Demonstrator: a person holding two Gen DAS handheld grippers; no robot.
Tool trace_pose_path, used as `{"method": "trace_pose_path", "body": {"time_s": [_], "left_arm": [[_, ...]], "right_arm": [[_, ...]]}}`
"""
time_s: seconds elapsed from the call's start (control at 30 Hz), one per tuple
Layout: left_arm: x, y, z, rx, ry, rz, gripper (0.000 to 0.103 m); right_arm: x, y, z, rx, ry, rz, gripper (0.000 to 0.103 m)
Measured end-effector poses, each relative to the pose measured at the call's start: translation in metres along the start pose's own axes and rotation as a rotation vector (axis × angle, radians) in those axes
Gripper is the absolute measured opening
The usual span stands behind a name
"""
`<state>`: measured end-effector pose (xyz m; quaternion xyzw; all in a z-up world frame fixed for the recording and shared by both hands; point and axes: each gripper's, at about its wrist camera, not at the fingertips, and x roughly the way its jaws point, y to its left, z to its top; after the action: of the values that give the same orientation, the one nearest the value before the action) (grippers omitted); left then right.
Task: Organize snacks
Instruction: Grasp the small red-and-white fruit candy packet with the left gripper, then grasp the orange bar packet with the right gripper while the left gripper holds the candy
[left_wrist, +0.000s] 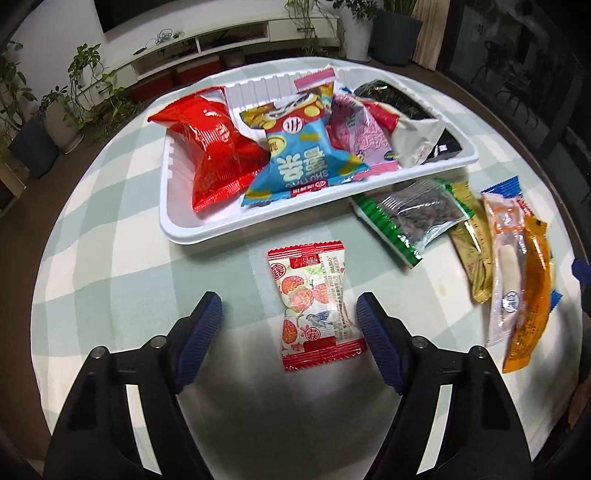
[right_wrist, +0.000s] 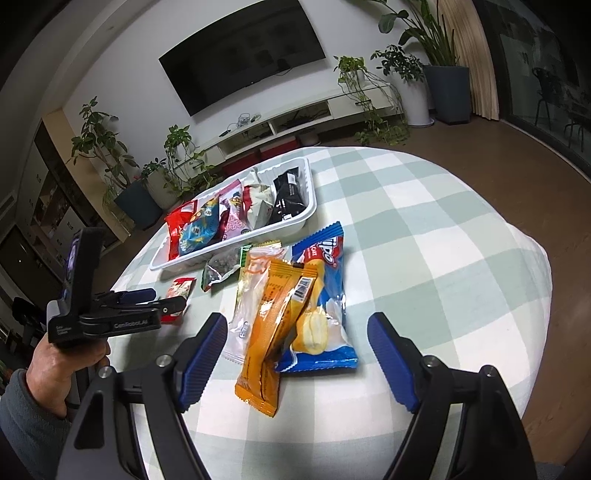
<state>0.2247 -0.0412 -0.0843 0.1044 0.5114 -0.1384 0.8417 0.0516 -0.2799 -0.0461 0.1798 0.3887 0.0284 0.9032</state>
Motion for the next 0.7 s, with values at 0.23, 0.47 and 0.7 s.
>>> {"method": "trace_pose_path", "body": {"time_s": [0.23, 0.47, 0.7], "left_arm": [[0.0086, 0.0001, 0.0049, 0.026, 0.010, -0.026, 0.059], [0.0087, -0.0036, 0.0065, 0.060, -0.004, -0.053, 0.034], [0.0025, -0.0070, 0.0004, 0.072, -0.005, -0.072, 0.033]], "right_arm": [[-0.0003, 0.0030, -0.0011, -0.015, 0.003, -0.004, 0.081], [0.0029, 0.0054, -0.0026, -0.028, 0.011, -0.008, 0.078], [0.0073, 0.0079, -0.0043, -0.045, 0.030, -0.011, 0.076]]}}
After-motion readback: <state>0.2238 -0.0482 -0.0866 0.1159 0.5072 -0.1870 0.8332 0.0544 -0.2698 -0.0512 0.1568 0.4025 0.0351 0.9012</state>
